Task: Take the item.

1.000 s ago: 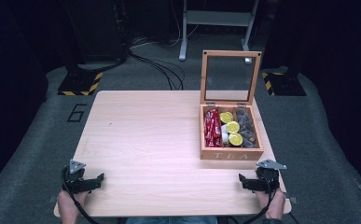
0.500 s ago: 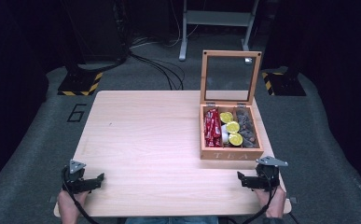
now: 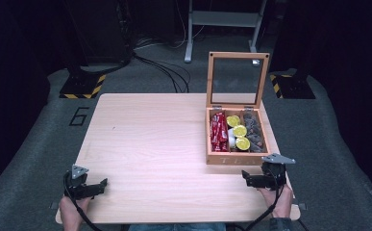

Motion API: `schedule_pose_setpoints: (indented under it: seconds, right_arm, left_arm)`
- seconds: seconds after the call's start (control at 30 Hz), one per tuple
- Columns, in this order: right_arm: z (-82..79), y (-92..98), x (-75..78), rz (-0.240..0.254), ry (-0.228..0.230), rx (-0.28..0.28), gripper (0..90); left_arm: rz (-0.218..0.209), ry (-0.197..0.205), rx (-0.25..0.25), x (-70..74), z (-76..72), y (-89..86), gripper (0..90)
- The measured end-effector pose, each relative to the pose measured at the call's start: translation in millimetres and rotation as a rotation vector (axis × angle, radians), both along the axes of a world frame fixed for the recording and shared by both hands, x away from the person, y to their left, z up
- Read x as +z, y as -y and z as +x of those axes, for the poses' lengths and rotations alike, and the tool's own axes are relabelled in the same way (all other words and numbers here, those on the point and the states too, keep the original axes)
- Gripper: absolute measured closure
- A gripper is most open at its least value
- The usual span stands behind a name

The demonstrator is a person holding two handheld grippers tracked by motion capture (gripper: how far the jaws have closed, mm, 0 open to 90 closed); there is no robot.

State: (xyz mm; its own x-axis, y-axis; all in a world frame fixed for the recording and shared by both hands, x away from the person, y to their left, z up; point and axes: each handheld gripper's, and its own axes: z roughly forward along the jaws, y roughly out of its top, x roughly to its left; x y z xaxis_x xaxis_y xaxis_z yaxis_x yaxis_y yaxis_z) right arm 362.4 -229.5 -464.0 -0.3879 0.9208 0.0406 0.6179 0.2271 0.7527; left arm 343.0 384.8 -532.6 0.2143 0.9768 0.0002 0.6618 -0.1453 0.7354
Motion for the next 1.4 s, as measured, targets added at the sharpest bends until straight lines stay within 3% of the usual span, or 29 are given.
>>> schedule_pose_setpoints:
  seconds: [0.2, 0.53, 0.97, 1.07, 1.17, 1.4]
  right_arm:
    - [9.7, -6.6, 6.3, -0.005, 0.011, 0.013, 0.0]
    - [39.1, -16.9, 15.6, 0.01, 0.023, 0.028, 0.0]
    - [67.1, -19.3, 11.4, 0.022, 0.007, 0.02, 2.4]
    - [69.7, -19.5, 11.4, 0.024, 0.009, 0.02, 4.6]
    - [75.5, -21.6, 12.5, 0.023, 0.009, 0.014, 13.4]
    - [85.1, -24.7, 12.9, -0.003, 0.01, -0.008, 20.1]
  left_arm:
    - [0.006, -0.004, -0.005, 0.3, 0.2, -0.4, 4.0]
    - [0.006, -0.003, -0.004, 0.3, 0.1, -0.3, 4.0]
    - [0.008, -0.002, -0.004, 0.3, 0.0, -0.2, 4.2]
    - [0.008, -0.002, -0.004, 0.3, -0.1, -0.2, 4.2]
    - [0.009, -0.004, -0.003, 0.4, -0.1, -0.1, 4.2]
    - [0.008, -0.004, -0.003, 0.4, -0.2, -0.1, 4.2]
